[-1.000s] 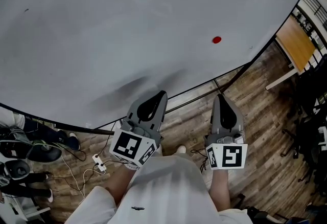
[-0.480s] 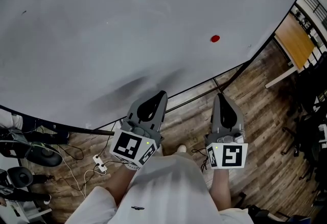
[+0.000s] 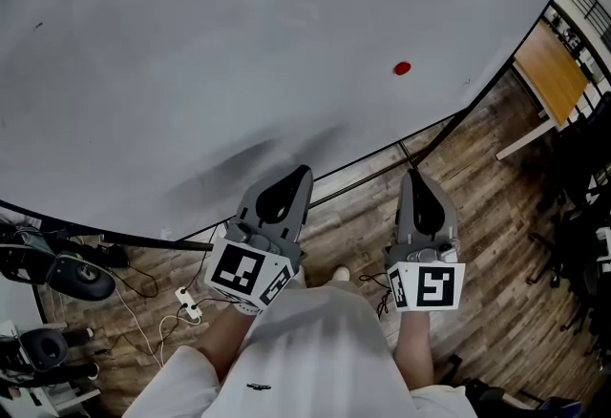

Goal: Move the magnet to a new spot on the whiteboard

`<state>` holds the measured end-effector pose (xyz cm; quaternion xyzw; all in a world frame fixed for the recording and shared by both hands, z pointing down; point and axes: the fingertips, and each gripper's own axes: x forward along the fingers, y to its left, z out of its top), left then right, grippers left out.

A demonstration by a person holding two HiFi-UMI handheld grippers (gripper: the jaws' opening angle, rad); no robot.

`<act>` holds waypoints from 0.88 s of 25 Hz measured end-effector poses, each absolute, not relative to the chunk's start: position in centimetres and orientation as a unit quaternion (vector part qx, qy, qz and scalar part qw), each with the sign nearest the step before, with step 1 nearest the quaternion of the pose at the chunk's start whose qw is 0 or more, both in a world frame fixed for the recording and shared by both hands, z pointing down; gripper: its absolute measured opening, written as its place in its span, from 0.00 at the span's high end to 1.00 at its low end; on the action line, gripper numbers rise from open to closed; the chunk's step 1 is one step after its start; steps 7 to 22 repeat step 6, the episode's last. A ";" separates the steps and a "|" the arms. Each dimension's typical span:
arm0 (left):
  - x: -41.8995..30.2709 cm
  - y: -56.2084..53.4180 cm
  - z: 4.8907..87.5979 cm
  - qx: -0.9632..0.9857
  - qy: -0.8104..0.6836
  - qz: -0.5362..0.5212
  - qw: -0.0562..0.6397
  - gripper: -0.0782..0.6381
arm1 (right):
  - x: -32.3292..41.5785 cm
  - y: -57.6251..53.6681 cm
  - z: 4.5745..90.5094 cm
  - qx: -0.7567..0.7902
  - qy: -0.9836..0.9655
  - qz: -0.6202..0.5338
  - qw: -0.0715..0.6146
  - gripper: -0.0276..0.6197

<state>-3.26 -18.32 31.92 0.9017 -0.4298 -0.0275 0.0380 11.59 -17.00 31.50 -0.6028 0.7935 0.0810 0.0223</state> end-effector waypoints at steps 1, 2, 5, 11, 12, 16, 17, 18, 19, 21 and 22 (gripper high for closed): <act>-3.2 -18.4 31.9 0.902 -0.430 -0.028 0.038 0.88 | 11.7 -17.1 31.4 -0.603 0.793 0.081 0.024 0.94; -3.2 -18.5 31.9 0.901 -0.430 -0.028 0.038 0.88 | 11.7 -17.2 31.4 -0.603 0.793 0.080 0.025 0.94; -3.0 -19.3 31.9 0.902 -0.430 -0.028 0.040 0.88 | 11.9 -18.1 31.3 -0.605 0.791 0.079 0.027 0.94; -3.0 -19.6 31.9 0.902 -0.429 -0.028 0.041 0.88 | 12.0 -18.4 31.3 -0.606 0.791 0.079 0.027 0.94; -3.0 -19.6 31.9 0.902 -0.429 -0.028 0.041 0.88 | 12.0 -18.4 31.3 -0.606 0.791 0.079 0.027 0.94; -3.0 -19.6 31.9 0.902 -0.429 -0.028 0.041 0.88 | 12.0 -18.4 31.3 -0.606 0.791 0.079 0.027 0.94; -3.0 -19.6 31.9 0.902 -0.429 -0.028 0.041 0.88 | 12.0 -18.4 31.3 -0.606 0.791 0.079 0.027 0.94; -3.0 -19.6 31.9 0.902 -0.429 -0.028 0.041 0.88 | 12.0 -18.4 31.3 -0.606 0.791 0.079 0.027 0.94; -3.0 -19.6 31.9 0.902 -0.429 -0.028 0.041 0.88 | 12.0 -18.4 31.3 -0.606 0.791 0.079 0.027 0.94; -3.0 -19.6 31.9 0.902 -0.429 -0.028 0.041 0.88 | 12.0 -18.4 31.3 -0.606 0.791 0.079 0.027 0.94; -3.0 -19.6 31.9 0.902 -0.429 -0.028 0.041 0.88 | 12.0 -18.4 31.3 -0.606 0.791 0.079 0.027 0.94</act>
